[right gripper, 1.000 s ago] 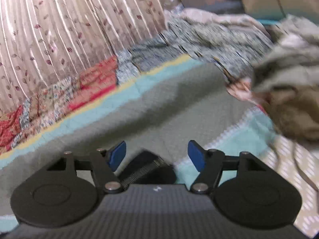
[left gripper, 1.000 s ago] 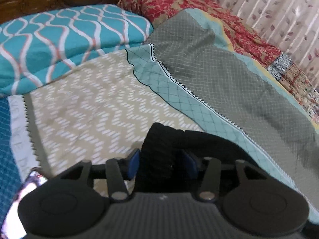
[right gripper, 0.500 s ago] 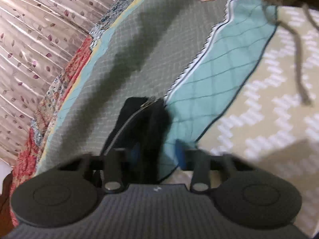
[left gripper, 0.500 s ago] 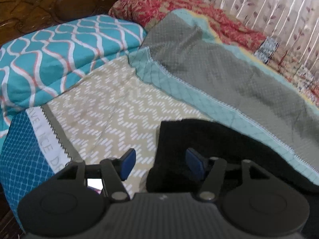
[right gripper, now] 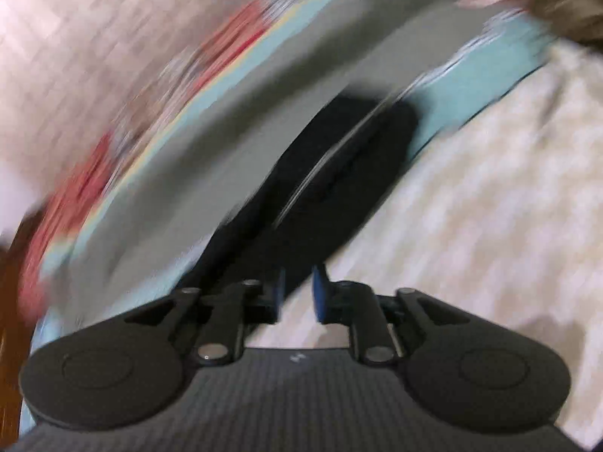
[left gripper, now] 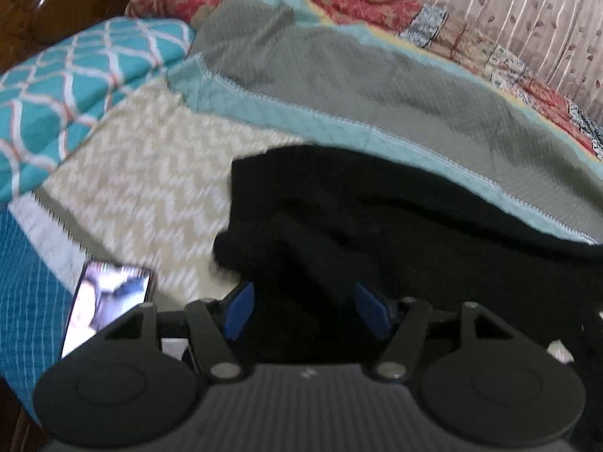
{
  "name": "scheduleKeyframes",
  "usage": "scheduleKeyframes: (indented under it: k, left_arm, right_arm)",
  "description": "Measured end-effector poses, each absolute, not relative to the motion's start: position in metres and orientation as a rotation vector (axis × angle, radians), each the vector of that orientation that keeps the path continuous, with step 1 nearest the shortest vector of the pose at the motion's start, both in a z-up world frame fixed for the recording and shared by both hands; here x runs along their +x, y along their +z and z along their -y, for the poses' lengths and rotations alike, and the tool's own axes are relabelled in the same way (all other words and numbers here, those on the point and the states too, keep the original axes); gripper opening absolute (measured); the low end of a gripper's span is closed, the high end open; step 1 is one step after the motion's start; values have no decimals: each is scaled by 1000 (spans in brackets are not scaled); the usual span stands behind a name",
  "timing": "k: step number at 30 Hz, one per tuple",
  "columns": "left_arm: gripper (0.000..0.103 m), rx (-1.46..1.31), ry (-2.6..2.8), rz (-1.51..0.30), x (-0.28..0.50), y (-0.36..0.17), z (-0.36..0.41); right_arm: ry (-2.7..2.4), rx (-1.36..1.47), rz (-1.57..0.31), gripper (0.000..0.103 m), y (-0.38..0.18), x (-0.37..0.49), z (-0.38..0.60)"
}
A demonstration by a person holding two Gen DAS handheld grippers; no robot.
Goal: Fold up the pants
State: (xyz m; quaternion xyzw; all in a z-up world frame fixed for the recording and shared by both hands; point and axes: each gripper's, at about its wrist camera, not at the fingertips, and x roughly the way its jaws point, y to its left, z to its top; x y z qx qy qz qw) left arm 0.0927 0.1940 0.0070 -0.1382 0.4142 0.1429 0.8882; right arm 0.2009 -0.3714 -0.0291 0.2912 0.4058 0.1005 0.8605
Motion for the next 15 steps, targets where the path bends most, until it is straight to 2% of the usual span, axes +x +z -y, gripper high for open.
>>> scheduleKeyframes:
  k: [3,6,8,15]
  left_arm:
    - [63,-353,304,-878,76,6,-201]
    - [71,-393,304,-882,59,7,-203]
    - [72,-396,301,-882,52,8,-202]
    - [72,-418,246,-893,32,8,-186]
  right_arm:
    - [277,517,-931,36,-43,191,335]
    - [337,524,-982,36,-57,183,311]
    - [309,469,-990,16,-55,181,303]
    - [214,572,-785,14,-4,136,348]
